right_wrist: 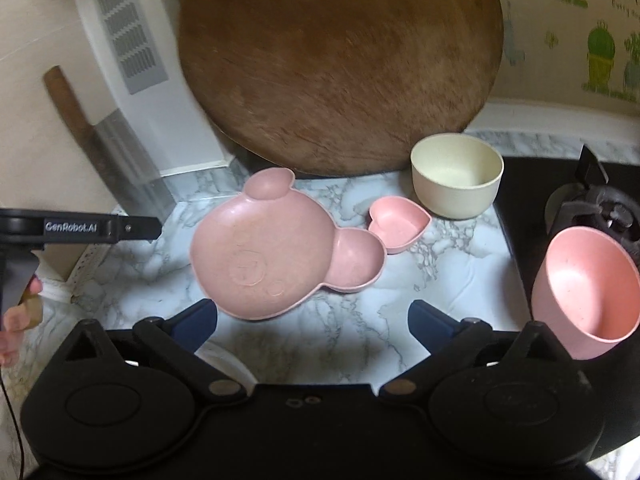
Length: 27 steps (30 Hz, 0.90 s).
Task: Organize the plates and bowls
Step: 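Move both tools toward the pink bear-shaped plate rim, then close the left tool on the bear plate rim while the right tool closes beside it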
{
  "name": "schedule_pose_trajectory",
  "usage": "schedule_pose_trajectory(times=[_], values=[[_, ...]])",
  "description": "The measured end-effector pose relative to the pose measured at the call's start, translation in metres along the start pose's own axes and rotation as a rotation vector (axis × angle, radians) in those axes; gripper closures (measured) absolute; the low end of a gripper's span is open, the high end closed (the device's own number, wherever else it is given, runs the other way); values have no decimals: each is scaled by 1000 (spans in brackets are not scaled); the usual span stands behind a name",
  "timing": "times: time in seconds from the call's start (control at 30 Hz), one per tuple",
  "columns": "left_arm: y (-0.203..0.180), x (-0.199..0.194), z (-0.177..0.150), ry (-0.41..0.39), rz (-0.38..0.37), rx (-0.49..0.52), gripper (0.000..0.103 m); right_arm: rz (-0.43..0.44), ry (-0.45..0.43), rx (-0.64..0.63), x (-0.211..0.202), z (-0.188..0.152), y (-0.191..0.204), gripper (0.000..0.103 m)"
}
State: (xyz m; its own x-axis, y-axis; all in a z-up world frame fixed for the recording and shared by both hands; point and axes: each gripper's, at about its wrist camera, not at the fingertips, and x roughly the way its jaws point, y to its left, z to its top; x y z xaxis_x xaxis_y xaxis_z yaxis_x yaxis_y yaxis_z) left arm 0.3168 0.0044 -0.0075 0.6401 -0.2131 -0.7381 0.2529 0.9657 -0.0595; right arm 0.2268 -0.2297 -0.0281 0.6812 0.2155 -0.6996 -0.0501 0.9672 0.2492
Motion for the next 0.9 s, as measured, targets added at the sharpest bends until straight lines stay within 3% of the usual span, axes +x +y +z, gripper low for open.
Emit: schedule_pose_trajectory(times=[0.3,0.53,0.73,0.9], values=[[4,65,26,75,-27,18,26,25,82,70,43,7,-2,7],[9,108,37,121,-8,3,26,25,132,93,70,12,3,23],[20,136,42,149,-14,-42,26,31,162,152,85,14,1,29],[29,147,44,164,-33,-88,27,30,171,157,92,17,3,45]])
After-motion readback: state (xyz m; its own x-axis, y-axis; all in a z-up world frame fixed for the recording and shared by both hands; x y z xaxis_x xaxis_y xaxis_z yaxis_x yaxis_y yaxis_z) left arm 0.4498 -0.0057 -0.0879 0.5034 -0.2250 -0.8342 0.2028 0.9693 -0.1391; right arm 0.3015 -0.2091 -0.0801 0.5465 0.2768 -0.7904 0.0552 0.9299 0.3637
